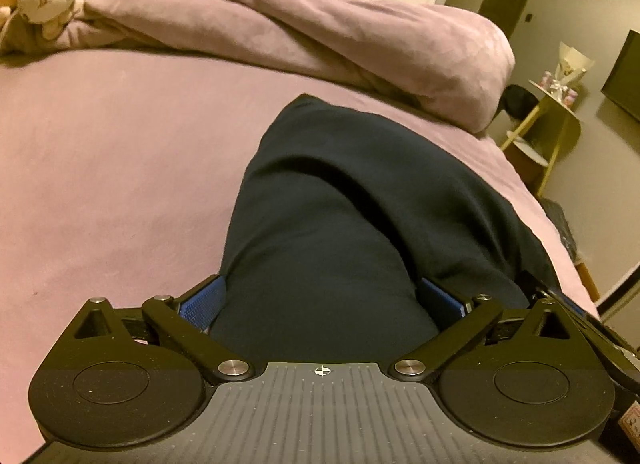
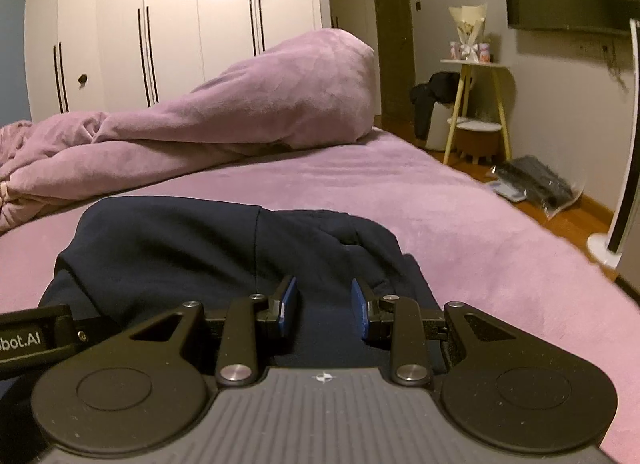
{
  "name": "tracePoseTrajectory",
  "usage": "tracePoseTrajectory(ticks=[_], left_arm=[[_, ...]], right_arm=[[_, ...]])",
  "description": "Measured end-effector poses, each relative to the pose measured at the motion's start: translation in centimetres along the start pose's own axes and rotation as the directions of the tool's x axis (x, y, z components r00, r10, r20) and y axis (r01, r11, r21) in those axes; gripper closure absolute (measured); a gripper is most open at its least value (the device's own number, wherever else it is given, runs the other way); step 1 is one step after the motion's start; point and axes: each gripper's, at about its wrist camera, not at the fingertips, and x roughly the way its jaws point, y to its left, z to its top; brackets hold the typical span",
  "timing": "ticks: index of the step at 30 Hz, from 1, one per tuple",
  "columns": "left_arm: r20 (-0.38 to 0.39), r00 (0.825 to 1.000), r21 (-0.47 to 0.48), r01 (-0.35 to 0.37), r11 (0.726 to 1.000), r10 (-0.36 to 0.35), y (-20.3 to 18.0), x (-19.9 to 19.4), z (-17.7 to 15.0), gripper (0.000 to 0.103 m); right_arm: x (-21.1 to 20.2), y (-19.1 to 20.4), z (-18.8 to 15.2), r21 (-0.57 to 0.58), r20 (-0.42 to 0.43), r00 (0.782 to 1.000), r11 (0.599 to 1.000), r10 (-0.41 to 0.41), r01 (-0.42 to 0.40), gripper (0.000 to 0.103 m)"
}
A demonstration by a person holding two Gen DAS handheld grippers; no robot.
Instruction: Fold large clothes
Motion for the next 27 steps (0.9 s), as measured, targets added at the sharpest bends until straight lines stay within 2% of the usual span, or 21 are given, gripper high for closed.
tracePoseTrajectory(ticks=[1, 2, 4, 5, 6, 10, 15, 20, 27], left_arm=[[-0.015, 1.0, -0.009, 0.004, 1.0, -0.004, 0.2, -0.3, 0.3, 0.0], [-0.023, 1.0, -0.025, 0.008, 1.0, -0.009, 0.5, -0.7, 0.4, 0.0], [-0.023, 1.0, -0.045, 0.003, 0.999, -0.004, 0.9, -1.8, 0.3, 0.0], [-0.017, 1.0, -0.047, 0.0, 0.999, -0.001, 1.0, -2.3, 0.1, 0.0], [-0.015, 1.0, -0.05, -0.003, 0.999, 0.002, 1.1, -2.8, 0.0, 0.0], [-0.029, 1.0, -0.086, 0.011, 0.996, -0.013, 1.6, -4.1, -0.5, 0.0], [-0.039, 0.999, -0.118, 0.017, 0.993, -0.022, 2.0, -5.4, -1.1, 0.0], [-0.052, 0.998, -0.094, 0.011, 0.996, -0.016, 1.9, -6.3, -1.7, 0.0], [-0.086, 0.995, -0.071, 0.04, 0.997, -0.046, 2.4, -8.0, -2.6, 0.0]], right_arm=[[-0.5, 0.3, 0.1, -0.013, 0.007, 1.0, 1.0, -0.009, 0.009, 0.07], [-1.2, 0.7, 0.3, -0.025, 0.015, 1.0, 1.0, -0.014, 0.014, 0.065], [-2.8, 1.1, 0.7, -0.038, 0.039, 0.999, 0.999, -0.001, 0.002, 0.051], [-3.9, 1.4, 0.8, -0.05, 0.064, 0.998, 0.999, 0.0, 0.003, 0.037], [-5.2, 1.7, 0.7, -0.063, 0.095, 0.995, 0.998, 0.002, 0.004, 0.03], [-8.1, 1.8, -0.9, -0.09, 0.108, 0.994, 0.996, 0.012, -0.002, 0.03], [-11.0, 0.2, -2.8, -0.048, 0.087, 0.996, 0.999, 0.024, -0.02, 0.03], [-13.4, -0.4, -2.7, -0.068, 0.052, 0.998, 0.997, 0.032, -0.029, 0.03], [-15.6, -0.6, -2.9, -0.136, 0.008, 1.0, 0.991, 0.007, -0.006, 0.03]])
